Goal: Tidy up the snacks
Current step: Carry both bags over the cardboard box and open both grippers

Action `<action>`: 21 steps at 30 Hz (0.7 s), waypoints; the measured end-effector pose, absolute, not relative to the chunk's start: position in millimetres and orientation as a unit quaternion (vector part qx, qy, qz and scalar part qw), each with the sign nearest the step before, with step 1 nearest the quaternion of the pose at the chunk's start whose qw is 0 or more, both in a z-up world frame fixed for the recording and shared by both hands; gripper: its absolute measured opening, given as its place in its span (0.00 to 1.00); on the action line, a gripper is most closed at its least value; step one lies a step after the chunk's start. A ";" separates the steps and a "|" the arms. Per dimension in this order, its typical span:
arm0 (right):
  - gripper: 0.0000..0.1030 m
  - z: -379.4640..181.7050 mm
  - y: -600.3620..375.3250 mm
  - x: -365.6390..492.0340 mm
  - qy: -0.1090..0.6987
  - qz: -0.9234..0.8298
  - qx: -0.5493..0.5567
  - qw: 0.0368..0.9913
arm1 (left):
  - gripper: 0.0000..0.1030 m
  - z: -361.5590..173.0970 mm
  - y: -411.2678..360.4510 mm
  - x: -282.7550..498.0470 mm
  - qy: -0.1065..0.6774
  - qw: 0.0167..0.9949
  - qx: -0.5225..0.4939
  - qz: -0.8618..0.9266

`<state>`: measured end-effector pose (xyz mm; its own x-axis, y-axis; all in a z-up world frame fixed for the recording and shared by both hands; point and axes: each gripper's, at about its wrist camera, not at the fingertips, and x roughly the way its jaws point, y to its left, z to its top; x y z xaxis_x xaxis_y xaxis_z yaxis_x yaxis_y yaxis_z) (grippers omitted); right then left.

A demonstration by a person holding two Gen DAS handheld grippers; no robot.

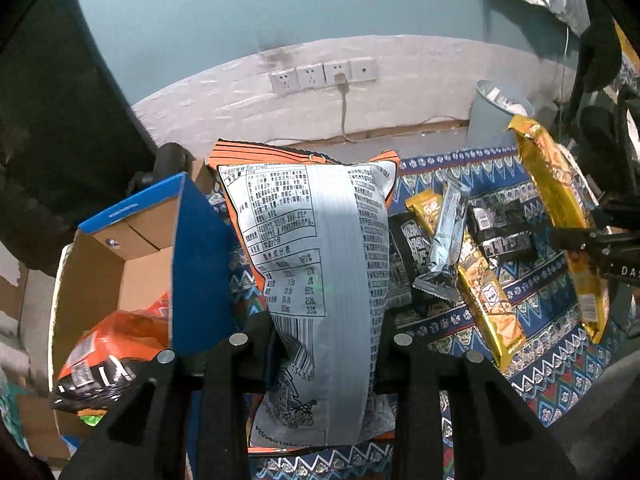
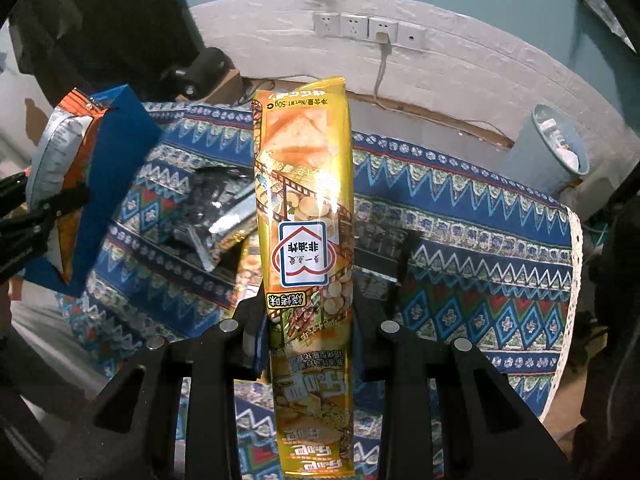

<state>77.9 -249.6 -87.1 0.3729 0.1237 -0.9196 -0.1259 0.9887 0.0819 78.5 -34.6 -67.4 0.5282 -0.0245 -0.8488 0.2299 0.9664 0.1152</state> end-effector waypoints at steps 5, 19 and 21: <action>0.29 -77.9 -237.6 77.7 0.550 0.086 0.000 0.831 | 0.32 -55.4 -25.1 74.1 0.470 0.874 0.098 -0.068; 0.29 -53.6 -197.8 87.8 0.531 0.123 -0.007 0.839 | 0.32 -26.1 3.4 58.5 0.433 0.895 0.097 -0.047; 0.29 -48.3 -188.7 90.3 0.527 0.131 -0.008 0.840 | 0.32 -24.3 9.5 57.3 0.431 0.897 0.092 -0.044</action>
<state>90.3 -188.7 -48.3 0.4111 0.2116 -0.8867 -0.2282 0.9656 0.1247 57.3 9.5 -24.3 0.6251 0.0005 -0.7806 0.1574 0.9794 0.1266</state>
